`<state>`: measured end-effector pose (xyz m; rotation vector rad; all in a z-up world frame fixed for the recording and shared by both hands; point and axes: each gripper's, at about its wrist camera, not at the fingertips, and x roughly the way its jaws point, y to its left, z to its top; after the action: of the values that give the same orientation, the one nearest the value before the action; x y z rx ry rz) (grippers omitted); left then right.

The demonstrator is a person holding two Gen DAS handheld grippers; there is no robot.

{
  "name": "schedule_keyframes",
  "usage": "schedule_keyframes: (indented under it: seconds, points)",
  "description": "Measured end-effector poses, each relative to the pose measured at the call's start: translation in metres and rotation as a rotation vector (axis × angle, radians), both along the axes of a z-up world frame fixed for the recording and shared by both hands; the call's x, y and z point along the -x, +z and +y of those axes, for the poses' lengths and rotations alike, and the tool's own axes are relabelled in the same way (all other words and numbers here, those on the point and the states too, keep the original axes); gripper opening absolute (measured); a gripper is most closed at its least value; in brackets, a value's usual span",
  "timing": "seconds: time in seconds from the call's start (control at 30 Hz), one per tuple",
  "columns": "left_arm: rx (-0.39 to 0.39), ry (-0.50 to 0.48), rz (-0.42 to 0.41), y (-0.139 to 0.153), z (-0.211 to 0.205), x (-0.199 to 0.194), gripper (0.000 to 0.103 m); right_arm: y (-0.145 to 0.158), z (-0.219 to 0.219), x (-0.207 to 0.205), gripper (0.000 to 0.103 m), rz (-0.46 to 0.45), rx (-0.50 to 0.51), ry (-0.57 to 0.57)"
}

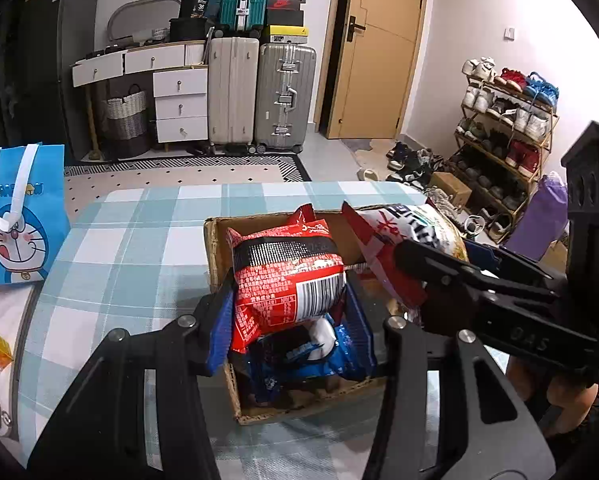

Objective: Organize snacks
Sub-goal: 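Lift both held bags and carry them over the cardboard box, then open both grippers to drop the bags into the box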

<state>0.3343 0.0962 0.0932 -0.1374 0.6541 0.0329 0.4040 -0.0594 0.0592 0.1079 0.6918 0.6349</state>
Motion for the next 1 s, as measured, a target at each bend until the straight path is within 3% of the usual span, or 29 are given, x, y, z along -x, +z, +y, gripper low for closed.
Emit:
schedule_keyframes:
  seconds: [0.77,1.0]
  points:
    - [-0.005,0.001,0.023,-0.021,0.007,-0.018,0.047,-0.026,0.031,-0.026,0.066,-0.032,0.155,0.003]
    - [-0.001,0.001,0.028,-0.028,0.01,-0.029,0.047,-0.013,0.015,-0.017,0.076,-0.058,0.127,0.0]
